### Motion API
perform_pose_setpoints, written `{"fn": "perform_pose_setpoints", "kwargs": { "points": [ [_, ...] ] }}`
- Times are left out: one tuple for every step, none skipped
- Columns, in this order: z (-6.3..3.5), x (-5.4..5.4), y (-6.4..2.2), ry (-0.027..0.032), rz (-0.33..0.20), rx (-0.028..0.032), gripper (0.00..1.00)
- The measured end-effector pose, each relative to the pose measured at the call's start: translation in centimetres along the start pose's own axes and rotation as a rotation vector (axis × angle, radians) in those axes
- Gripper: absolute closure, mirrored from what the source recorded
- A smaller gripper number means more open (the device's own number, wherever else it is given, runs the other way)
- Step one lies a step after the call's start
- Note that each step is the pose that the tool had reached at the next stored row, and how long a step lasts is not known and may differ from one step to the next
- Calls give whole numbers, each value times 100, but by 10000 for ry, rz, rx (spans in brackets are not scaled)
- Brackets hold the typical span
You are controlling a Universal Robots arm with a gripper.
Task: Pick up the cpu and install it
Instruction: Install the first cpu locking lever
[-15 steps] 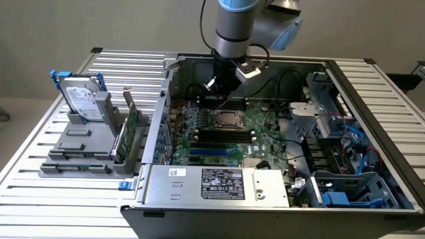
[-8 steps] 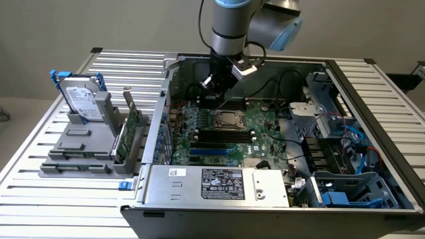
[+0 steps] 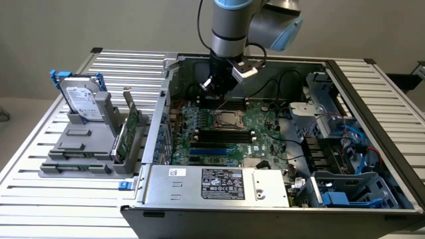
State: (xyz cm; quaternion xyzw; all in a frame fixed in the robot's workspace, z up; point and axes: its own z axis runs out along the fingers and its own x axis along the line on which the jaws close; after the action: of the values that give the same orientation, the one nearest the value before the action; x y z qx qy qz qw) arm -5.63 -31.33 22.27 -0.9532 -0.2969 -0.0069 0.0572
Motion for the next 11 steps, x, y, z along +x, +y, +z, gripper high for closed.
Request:
{"fn": "perform_pose_setpoints", "kwargs": {
  "points": [
    [3, -1, 1, 3, 1, 2, 89],
    [6, -1, 1, 6, 1, 8, 89],
    [9, -1, 2, 10, -1, 16, 89],
    [14, -1, 2, 16, -1, 24, 89],
    [19, -1, 3, 22, -1, 31, 89],
    [25, -1, 3, 25, -1, 36, 89],
    [29, -2, 4, 26, -1, 38, 89],
    [33, -1, 5, 26, -1, 39, 89],
    [37, -1, 6, 27, -1, 40, 89],
    [43, 0, 7, 28, -1, 41, 89],
    [47, 2, 9, 28, -2, 42, 89]
  ]
}}
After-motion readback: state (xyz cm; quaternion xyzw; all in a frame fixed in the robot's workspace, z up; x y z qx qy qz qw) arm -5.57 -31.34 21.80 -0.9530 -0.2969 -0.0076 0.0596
